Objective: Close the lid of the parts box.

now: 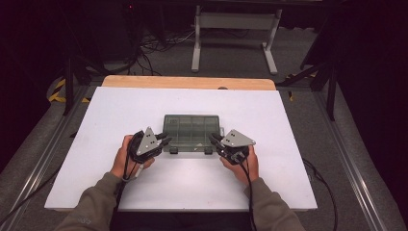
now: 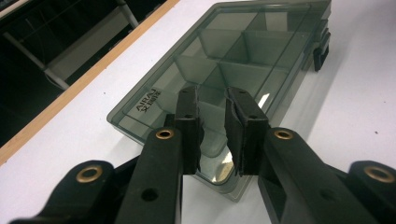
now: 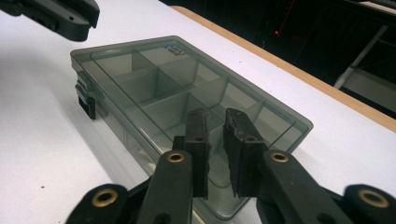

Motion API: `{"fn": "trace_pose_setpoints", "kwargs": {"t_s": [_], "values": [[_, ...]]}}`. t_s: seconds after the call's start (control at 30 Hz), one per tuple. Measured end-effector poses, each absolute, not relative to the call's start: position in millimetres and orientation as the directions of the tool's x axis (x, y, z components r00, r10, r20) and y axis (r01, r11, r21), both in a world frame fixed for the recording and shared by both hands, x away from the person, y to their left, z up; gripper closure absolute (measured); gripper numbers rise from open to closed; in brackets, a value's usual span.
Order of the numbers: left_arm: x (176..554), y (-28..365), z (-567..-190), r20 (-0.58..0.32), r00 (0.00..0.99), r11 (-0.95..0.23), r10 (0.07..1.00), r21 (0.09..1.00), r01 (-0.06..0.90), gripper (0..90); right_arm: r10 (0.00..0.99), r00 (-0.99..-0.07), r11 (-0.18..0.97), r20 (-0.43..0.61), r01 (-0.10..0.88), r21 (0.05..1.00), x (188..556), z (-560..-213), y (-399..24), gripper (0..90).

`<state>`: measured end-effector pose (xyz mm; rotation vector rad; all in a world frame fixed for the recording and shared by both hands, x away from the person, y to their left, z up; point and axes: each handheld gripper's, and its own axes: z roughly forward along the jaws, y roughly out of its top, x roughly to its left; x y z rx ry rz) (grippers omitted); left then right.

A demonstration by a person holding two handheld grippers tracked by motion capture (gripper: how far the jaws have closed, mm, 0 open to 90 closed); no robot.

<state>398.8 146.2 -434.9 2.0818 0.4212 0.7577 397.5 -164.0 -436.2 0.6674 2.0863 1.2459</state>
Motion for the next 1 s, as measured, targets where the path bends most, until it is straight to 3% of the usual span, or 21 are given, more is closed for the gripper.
{"fn": "trace_pose_setpoints", "kwargs": {"t_s": [0.53, 1.0], "values": [[393.5, 144.8, -432.3, 0.362, 0.772, -0.562, 0.523, 0.827, -0.007, 70.5, 0.693, -0.678, 0.413, -0.244, 0.096, 0.905, 395.0, -429.8, -167.0, 70.4], [389.6, 147.3, -428.9, 0.364, 0.766, -0.544, 0.53, 0.839, -0.021, 61.4, 0.693, -0.681, 0.403, -0.237, 0.093, 0.91, 394.2, -430.0, -166.1, 58.4]]}}
